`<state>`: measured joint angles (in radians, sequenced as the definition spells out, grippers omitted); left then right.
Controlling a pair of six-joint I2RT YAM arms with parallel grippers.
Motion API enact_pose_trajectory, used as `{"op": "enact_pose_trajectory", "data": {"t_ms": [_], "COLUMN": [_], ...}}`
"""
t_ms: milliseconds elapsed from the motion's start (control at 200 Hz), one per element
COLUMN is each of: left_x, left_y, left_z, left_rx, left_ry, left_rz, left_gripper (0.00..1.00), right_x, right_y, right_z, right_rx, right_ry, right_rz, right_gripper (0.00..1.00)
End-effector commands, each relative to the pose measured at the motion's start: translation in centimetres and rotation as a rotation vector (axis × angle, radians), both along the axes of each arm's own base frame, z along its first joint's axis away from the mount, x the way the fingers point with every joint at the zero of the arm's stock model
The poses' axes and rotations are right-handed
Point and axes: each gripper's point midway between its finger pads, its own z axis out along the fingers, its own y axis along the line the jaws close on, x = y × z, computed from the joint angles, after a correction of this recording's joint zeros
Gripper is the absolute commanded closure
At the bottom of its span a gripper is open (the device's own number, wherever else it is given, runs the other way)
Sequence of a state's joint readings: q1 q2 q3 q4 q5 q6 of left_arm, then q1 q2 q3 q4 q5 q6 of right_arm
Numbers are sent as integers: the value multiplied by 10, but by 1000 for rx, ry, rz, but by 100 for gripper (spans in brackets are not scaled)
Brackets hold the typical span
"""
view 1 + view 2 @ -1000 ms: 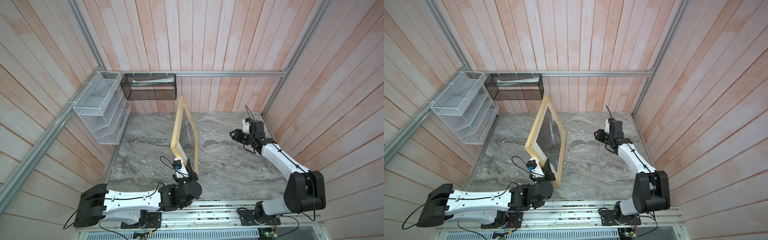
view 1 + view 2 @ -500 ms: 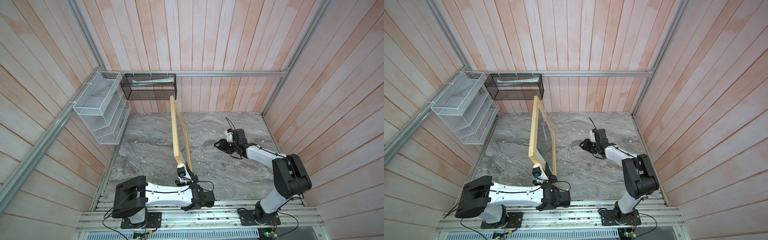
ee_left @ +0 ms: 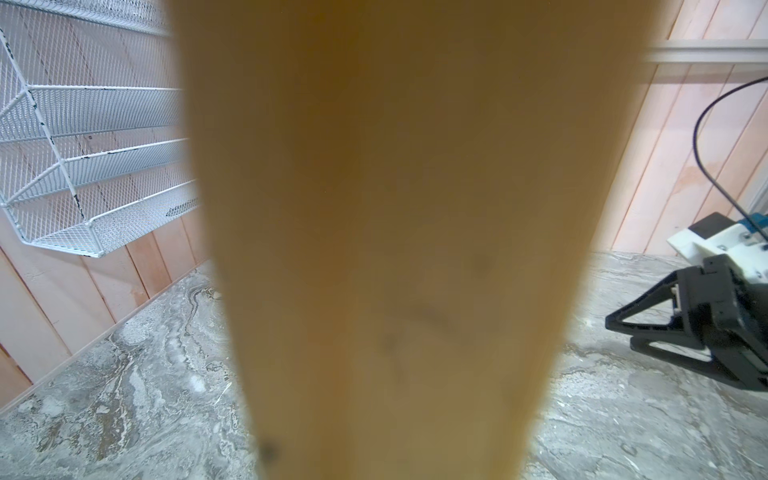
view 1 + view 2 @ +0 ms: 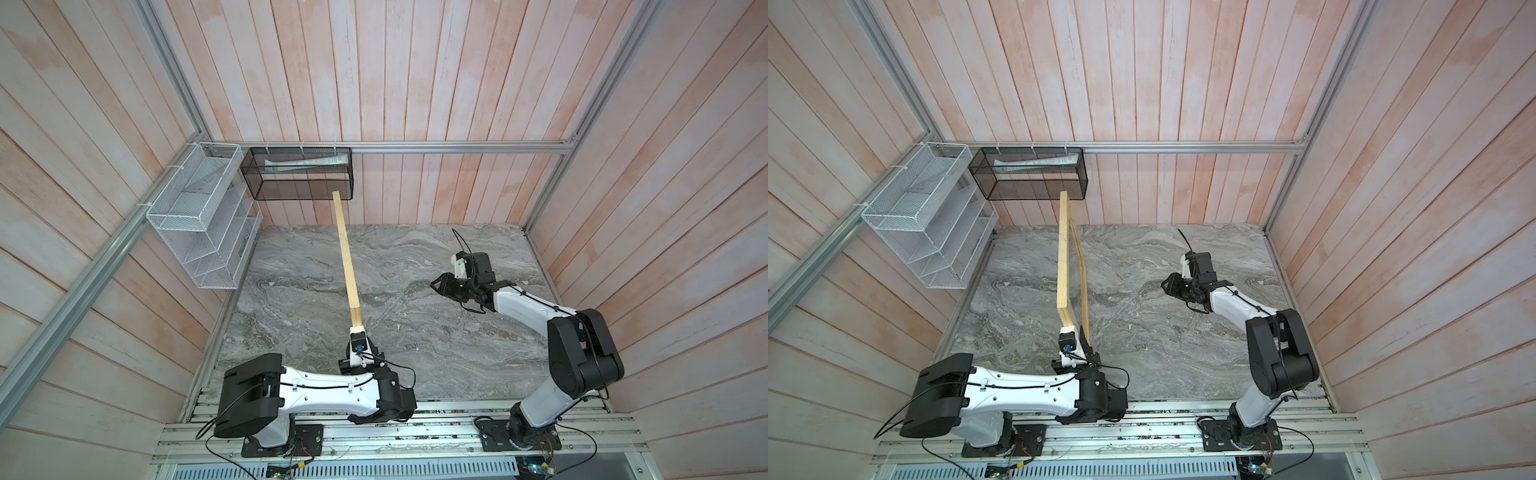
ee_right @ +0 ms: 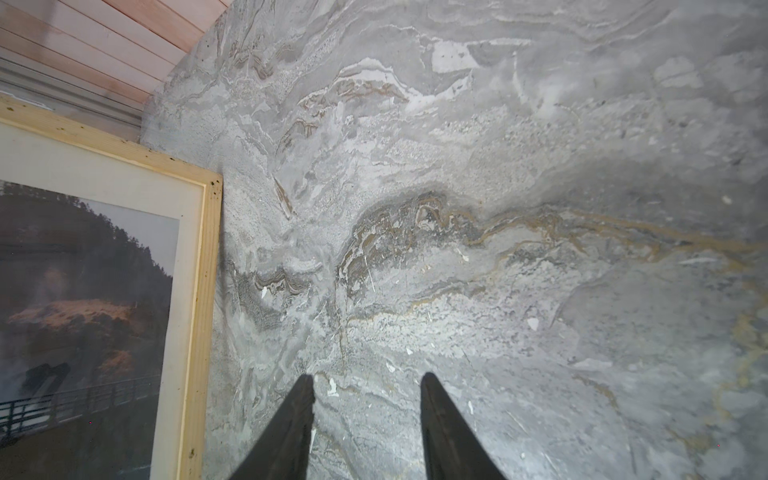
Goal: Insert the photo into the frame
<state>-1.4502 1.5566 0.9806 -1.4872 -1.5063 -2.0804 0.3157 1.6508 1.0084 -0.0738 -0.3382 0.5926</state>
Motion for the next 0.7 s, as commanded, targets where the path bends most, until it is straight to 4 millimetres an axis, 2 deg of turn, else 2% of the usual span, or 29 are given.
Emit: {"op": "enact_pose_trajectory", "data": {"t_ms": [0,210,405,585,695], "left_x": [-6,-12,-18,-21,-20], "left_y": [17,27,32,25,22], "left_z": [-2,-9,-16,-18,-18], "left_rx": [-328,-401,-486,-479,-475], "left_ry": [-38,-54,-54,-56,-61], "left_rz": [14,-19,-40,-60,-67], "left_gripper": [100,100,100,100,100], "right_x": [6,16,19,6,-10], "right_y": [0,30,64,106,131], "right_z": [23,77,109,160,195], "right_rx": [-40,-72,-29,94,206], "right_ry": [-54,-162,-212,-280,-332], "right_rz": [20,132,229,358,440], "right_gripper": [56,53,51,48,36]}}
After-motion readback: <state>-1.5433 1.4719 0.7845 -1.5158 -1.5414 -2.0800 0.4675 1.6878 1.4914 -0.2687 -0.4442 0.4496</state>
